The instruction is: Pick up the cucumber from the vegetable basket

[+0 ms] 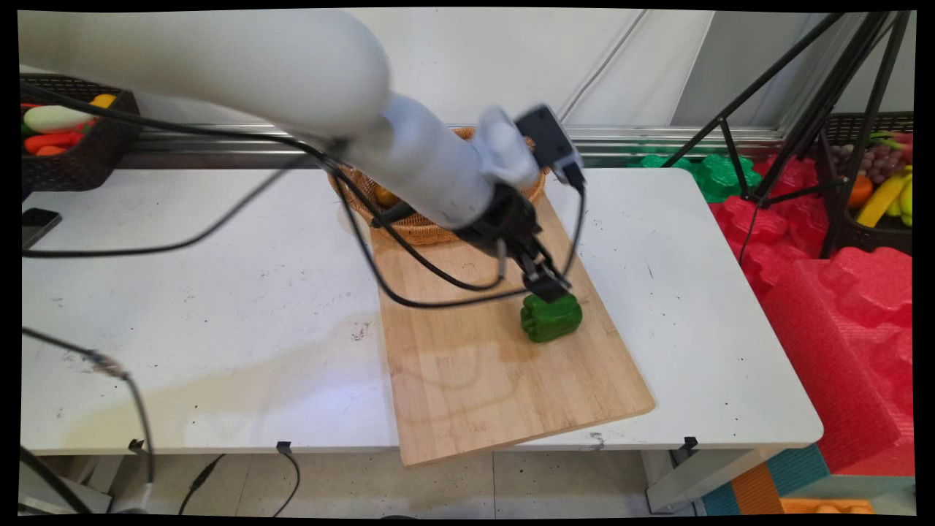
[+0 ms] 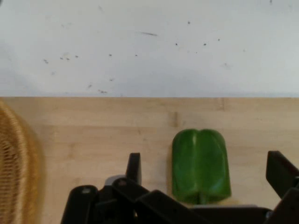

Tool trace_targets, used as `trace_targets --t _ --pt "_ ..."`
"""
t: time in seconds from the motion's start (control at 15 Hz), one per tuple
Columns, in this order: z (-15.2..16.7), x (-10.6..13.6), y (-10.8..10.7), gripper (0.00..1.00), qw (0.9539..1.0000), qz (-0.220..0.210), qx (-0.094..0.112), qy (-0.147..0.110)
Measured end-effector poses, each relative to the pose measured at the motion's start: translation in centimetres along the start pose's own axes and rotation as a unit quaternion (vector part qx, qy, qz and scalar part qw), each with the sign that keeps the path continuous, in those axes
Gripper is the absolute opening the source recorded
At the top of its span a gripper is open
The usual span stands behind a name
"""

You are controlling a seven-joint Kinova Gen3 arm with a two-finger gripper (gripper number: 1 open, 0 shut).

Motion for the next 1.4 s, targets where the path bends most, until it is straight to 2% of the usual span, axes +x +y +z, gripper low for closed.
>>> trace_targets --t 0.4,0.73,1.07,1.4 --pt "-7.4 -2.5 -3.7 1.0 1.0 -0.004 0.0 0.006" --pt "-11.0 -3.7 -6.2 1.0 0.9999 -0.014 0.007 0.004" --pt "-13.3 -3.7 -9.5 1.0 0.9984 -0.041 0.036 0.01" --pt "-12.8 -3.2 -14.1 1.0 0.9937 -0.075 0.083 0.001"
